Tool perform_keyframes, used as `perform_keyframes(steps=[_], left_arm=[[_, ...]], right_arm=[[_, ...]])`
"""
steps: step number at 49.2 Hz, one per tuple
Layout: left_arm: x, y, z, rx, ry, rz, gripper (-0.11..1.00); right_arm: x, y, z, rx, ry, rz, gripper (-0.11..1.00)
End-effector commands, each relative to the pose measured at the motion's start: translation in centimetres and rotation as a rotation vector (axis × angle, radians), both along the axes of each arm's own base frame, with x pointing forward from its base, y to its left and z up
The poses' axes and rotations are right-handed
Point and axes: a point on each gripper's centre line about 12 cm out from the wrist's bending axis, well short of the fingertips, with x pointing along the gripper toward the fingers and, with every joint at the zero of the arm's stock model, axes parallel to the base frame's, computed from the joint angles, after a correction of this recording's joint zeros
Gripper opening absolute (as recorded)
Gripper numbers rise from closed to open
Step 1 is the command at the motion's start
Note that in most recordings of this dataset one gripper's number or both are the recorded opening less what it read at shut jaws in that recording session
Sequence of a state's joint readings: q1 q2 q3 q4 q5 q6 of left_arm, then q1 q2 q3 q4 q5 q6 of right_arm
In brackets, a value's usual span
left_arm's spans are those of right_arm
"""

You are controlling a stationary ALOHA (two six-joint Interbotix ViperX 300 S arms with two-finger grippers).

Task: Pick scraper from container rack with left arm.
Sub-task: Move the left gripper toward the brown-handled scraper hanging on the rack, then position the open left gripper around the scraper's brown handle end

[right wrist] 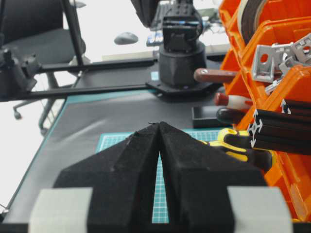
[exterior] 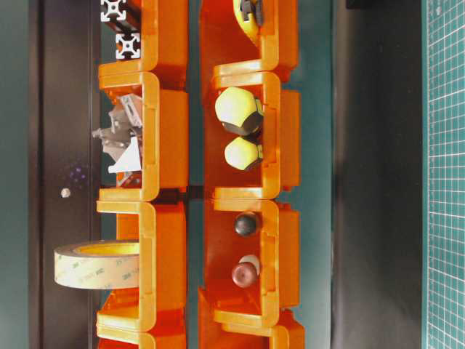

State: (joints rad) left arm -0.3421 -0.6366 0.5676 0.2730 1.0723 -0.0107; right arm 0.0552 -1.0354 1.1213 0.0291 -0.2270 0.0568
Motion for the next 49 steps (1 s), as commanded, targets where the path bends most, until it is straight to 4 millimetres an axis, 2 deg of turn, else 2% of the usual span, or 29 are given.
perform_keyframes(steps=[1, 6, 12, 19, 23, 33, 49], left_arm=[[0.2, -0.8, 1.5, 0.085, 0.027, 0.002, 0.00], [0.1, -1.5, 2.4, 0.137, -0.003, 0.080, 0.00], [-0.2, -2.5, 2.3, 0.224, -0.075, 0.191, 0.00], [0.5, -3.7, 1.6, 0.460, -0.175, 0.301, 0.00], [1.2, -3.9, 0.1, 0.566, -0.142, 0.387, 0.00], [1.8, -4.6, -3.2, 0.576, -0.132, 0.377, 0.00], [1.3, -4.2, -5.4, 0.555, -0.136, 0.333, 0.00]], right_arm=[[0.1, 0.0, 1.4, 0.006, -0.029, 0.001, -0.01], [0.0, 0.0, 1.3, 0.006, -0.018, 0.002, -0.01], [0.0, 0.0, 1.3, 0.005, -0.014, 0.002, -0.01], [-0.1, -0.1, 1.5, 0.006, -0.020, -0.002, -0.01], [-0.3, -0.2, 1.6, 0.006, -0.026, -0.010, -0.01], [-0.5, -0.3, 1.7, 0.005, -0.014, -0.017, -0.01], [-0.8, -0.7, 1.8, 0.005, -0.009, -0.036, -0.01]])
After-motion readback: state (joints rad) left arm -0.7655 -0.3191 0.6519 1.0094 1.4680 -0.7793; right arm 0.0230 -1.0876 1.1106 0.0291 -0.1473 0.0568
